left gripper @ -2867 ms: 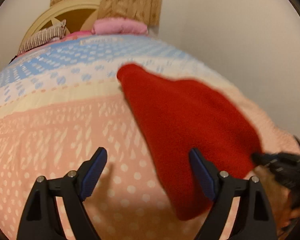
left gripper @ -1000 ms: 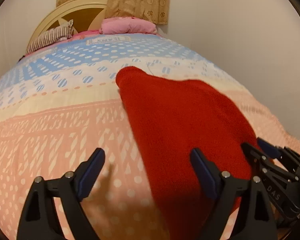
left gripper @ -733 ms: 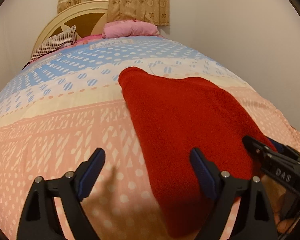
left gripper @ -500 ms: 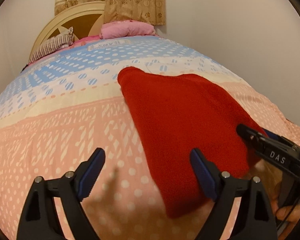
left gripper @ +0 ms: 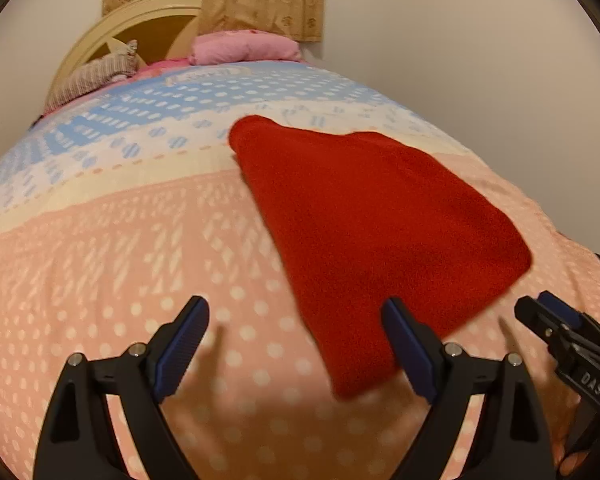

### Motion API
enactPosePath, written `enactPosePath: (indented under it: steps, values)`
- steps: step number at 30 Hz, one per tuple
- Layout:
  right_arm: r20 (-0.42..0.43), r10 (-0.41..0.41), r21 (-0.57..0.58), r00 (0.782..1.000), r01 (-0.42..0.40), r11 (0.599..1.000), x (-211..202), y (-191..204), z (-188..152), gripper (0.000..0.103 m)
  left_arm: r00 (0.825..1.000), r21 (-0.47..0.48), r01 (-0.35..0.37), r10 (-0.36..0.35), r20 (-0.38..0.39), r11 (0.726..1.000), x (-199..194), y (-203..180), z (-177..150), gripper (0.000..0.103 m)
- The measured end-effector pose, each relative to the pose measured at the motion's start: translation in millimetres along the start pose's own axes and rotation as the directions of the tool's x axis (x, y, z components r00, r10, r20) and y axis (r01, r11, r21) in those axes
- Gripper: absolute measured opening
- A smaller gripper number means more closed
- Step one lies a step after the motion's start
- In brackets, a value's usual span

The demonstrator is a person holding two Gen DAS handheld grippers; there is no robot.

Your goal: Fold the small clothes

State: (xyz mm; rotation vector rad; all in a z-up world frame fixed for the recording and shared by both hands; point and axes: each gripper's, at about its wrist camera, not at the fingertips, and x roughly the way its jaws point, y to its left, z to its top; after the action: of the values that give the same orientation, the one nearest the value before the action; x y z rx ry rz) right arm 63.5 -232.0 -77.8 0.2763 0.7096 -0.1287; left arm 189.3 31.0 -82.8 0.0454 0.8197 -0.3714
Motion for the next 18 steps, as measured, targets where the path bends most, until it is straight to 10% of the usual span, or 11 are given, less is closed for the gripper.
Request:
enactPosePath:
  steps: [18]
  values:
    - [0.026,0.105,-0.045,0.994,-0.103,0.994,13,10,96,0.07,0.967,-0.301,0.254,-0.244,0.073,0.919,36,40,67,0.091]
